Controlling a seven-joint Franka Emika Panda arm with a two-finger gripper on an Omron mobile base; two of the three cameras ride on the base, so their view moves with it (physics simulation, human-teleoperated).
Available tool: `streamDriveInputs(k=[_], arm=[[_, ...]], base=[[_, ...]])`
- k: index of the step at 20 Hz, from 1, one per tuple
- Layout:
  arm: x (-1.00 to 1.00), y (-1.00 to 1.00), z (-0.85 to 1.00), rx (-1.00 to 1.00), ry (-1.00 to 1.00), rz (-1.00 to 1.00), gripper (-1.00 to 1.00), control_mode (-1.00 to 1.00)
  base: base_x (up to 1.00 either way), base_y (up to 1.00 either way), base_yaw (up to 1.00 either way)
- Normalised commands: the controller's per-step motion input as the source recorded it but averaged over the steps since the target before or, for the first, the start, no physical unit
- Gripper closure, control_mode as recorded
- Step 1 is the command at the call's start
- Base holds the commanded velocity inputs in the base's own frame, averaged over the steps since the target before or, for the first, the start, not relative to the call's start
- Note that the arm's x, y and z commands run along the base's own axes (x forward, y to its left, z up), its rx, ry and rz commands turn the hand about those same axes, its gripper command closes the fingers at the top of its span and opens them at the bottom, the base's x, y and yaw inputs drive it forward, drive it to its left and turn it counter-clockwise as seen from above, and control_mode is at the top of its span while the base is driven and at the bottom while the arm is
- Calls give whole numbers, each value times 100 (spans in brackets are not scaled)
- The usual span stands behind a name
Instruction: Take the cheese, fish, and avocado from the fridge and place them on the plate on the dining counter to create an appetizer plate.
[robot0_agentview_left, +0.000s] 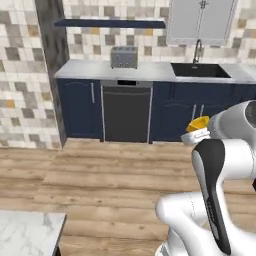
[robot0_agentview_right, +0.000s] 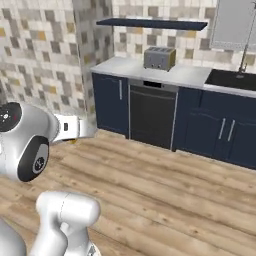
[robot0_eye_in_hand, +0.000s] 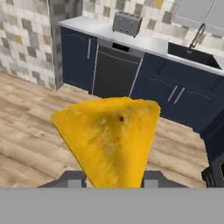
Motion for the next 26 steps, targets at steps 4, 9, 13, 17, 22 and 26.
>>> streamDriveInputs(k=[4, 9, 13, 17, 22, 26], arm=[[0, 0, 0, 0, 0, 0, 100, 100], [0, 0, 0, 0, 0, 0, 100, 100], [0, 0, 0, 0, 0, 0, 100, 100], [0, 0, 0, 0, 0, 0, 100, 100], [0, 0, 0, 0, 0, 0, 100, 100], [0, 0, 0, 0, 0, 0, 100, 100]], base=[[81, -44, 70], [95, -36, 70], [78, -21, 76], [86, -21, 75], [100, -21, 73], [100, -36, 67]])
